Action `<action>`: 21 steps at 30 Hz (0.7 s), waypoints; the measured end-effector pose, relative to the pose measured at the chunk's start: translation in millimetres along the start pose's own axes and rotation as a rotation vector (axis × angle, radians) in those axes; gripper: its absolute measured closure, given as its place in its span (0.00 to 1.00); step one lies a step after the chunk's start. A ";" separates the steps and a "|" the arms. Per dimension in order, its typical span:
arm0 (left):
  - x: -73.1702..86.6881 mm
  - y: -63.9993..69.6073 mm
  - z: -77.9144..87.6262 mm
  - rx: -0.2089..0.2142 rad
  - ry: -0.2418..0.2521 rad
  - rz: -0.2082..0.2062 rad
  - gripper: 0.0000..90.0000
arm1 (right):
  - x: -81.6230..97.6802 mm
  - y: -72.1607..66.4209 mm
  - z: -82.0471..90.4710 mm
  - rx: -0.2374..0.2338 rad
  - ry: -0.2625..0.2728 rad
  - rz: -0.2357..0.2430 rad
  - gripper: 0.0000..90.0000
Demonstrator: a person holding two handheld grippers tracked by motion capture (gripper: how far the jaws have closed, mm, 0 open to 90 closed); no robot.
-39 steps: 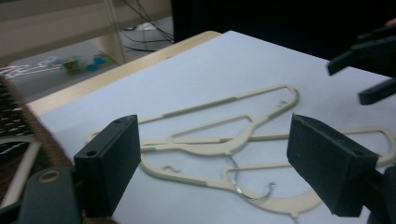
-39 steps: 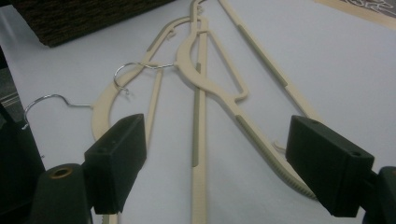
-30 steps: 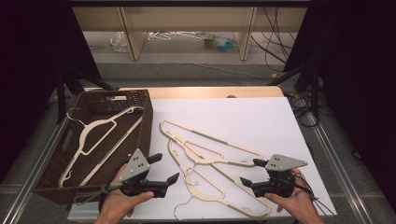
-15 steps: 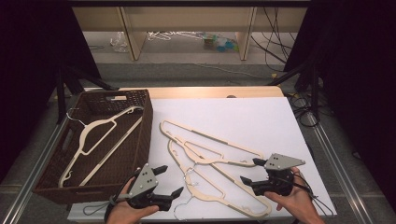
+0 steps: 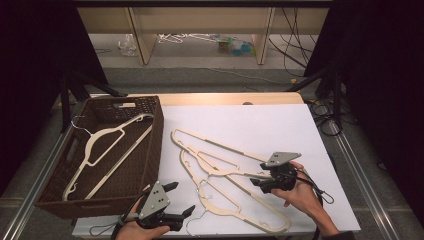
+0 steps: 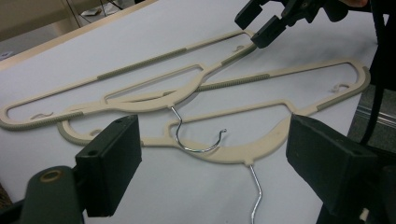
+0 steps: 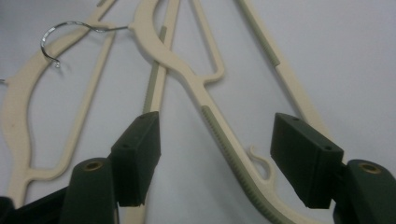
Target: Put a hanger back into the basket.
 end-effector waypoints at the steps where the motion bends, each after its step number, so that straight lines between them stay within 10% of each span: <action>1: 0.2 -0.4 -0.2 0.003 0.000 -0.003 0.20 | -0.4 1.5 -5.9 0.003 -0.001 0.010 0.40; 21: 3.5 1.5 -2.6 0.029 -0.015 -0.006 0.21 | -10.2 3.9 -44.4 -0.159 -0.158 0.120 0.77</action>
Point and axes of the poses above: each handheld gripper's, and its own axes: z roughly backward along the jaws, x roughly out of its underside, y roughly to its right, the point moved 5 cm from there along -z, roughly forward along the jaws, and after that the axes turned 12 degrees about z, right-handed, at the moved point
